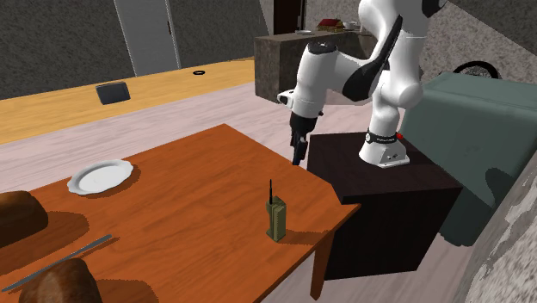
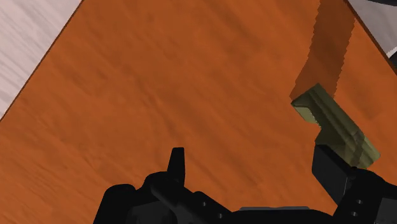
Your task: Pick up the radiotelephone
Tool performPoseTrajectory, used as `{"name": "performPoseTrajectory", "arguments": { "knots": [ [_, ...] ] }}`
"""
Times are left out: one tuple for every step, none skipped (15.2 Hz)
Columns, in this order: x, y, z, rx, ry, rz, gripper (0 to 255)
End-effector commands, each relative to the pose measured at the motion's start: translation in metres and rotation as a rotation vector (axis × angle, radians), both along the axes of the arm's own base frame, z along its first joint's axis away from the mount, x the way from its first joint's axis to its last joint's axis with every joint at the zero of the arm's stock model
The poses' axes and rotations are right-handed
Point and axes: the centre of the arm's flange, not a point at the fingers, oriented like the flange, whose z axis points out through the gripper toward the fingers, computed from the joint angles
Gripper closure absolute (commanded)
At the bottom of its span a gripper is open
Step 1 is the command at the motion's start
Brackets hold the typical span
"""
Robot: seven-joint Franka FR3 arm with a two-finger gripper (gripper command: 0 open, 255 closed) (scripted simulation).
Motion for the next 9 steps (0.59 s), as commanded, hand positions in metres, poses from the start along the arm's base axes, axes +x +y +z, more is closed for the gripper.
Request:
{"name": "performPoseTrajectory", "arguments": {
  "knots": [
    [0.011,0.02,-0.014,-0.001,-0.007,-0.006,0],
    [0.017,0.029,-0.021,-0.001,-0.011,-0.009,0],
    [0.022,0.039,-0.028,-0.002,-0.014,-0.011,0],
    [0.028,0.048,-0.036,-0.002,-0.017,-0.013,0],
    [0.034,0.057,-0.043,-0.003,-0.02,-0.015,0],
    [0.04,0.066,-0.05,-0.003,-0.023,-0.017,0],
    [0.046,0.075,-0.058,-0.003,-0.026,-0.019,0],
    [0.052,0.084,-0.065,-0.004,-0.03,-0.021,0],
    [0.058,0.093,-0.072,-0.004,-0.033,-0.023,0]
  ]
}}
